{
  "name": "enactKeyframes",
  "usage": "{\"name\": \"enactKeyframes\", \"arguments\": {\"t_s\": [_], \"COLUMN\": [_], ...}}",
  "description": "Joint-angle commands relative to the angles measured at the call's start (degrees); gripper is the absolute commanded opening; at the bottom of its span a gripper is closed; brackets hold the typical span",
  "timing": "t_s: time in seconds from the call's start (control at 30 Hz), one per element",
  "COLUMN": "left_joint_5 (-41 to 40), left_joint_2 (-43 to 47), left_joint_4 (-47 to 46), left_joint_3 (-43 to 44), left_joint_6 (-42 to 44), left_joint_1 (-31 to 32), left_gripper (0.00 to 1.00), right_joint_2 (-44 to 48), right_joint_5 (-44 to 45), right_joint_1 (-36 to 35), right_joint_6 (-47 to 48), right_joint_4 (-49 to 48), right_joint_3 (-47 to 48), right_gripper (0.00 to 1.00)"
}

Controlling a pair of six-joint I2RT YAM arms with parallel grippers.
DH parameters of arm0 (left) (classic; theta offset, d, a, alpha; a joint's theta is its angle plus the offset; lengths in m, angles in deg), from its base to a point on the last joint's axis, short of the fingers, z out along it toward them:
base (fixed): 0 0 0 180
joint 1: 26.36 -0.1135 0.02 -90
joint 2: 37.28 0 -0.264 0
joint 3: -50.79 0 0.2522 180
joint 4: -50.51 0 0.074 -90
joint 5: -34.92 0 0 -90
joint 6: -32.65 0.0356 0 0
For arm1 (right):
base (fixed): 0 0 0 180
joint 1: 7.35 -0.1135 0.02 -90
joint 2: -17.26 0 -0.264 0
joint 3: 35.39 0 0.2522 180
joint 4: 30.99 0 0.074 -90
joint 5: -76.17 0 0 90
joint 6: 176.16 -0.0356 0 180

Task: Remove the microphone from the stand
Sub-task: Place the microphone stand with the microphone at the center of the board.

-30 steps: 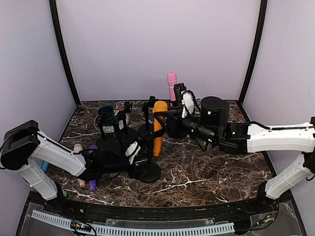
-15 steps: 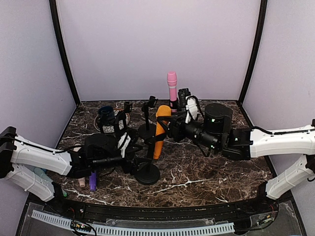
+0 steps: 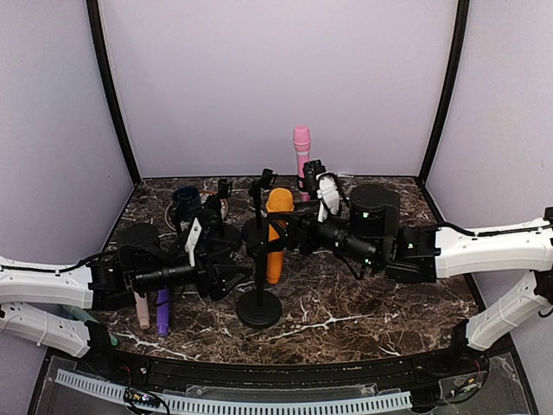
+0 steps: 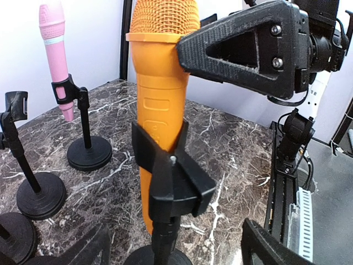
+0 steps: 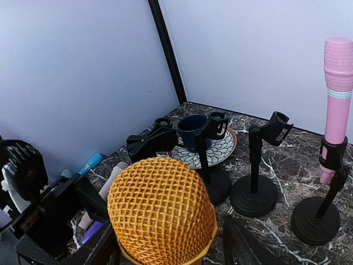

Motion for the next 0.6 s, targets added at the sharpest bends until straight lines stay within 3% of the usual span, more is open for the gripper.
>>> {"name": "enactKeyframes", "arguments": {"t_s": [0.0, 0.33, 0.57], "left_joint_5": [2.88, 1.00, 0.97], "left_joint_2": [2.53, 2.53, 2.62], "left_joint_4": [7.68, 12.50, 12.32], "left_joint_3": [2.29, 5.50, 5.52], "left_joint_6": [-1.27, -3.26, -4.70], "left_joint_1": [0.08, 0.01, -0.02], "left_gripper": [0.83, 0.85, 0.88], "right_joint_2": [-1.49, -2.86, -5.38], "right_joint_5": [0.39, -2.30, -3.11], "right_joint_1": [-0.56, -0.58, -0.64], "right_joint_6": [-0.25, -0.22, 1.60], "right_joint_4": [1.57, 4.06, 8.19], "right_joint_3": [2.67, 7.07, 11.88], "right_gripper": [0.68, 0.92, 0.95]}}
